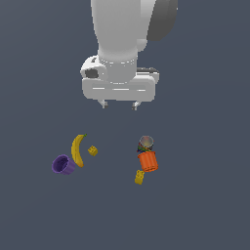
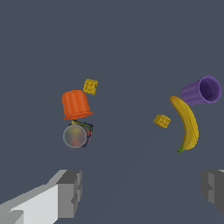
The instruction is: Pick up a designated object from a clutter of objects.
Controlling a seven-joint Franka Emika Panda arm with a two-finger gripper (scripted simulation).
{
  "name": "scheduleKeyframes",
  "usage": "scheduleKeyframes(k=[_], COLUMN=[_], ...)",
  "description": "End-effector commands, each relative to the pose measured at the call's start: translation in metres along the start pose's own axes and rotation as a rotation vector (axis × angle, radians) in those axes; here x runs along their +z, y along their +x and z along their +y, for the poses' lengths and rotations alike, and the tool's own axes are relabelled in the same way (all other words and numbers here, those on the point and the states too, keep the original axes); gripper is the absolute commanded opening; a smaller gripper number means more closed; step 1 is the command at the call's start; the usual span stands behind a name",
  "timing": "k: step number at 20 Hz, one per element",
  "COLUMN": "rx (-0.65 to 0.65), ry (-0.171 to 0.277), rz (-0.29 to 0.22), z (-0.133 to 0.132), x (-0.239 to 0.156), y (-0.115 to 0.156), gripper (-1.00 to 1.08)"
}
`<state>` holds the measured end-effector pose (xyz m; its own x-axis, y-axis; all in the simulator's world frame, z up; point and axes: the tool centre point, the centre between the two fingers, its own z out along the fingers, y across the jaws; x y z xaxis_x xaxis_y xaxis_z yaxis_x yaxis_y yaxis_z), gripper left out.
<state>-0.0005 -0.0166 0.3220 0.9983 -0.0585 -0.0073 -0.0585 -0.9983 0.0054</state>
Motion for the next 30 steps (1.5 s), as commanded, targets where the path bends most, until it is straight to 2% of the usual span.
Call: scheduleKeyframes(k=[1,10,17,23,30], rx=[0.0,-0.04,-0.035,-0.014,0.032], ry=[0.0,-0.03,-0.029,-0.025,-0.018], rz=[0.0,0.008,0.008,0.009,0.009], z=[0.0,-0.006,-0.008,-0.013,-0.027], x=[0.0,-0.009,-0.006,0.009,0.044], y=[0.0,-0.005,-0.001,0.015,0.045], gripper=[1.0,1.0,1.0,1.0,1.0])
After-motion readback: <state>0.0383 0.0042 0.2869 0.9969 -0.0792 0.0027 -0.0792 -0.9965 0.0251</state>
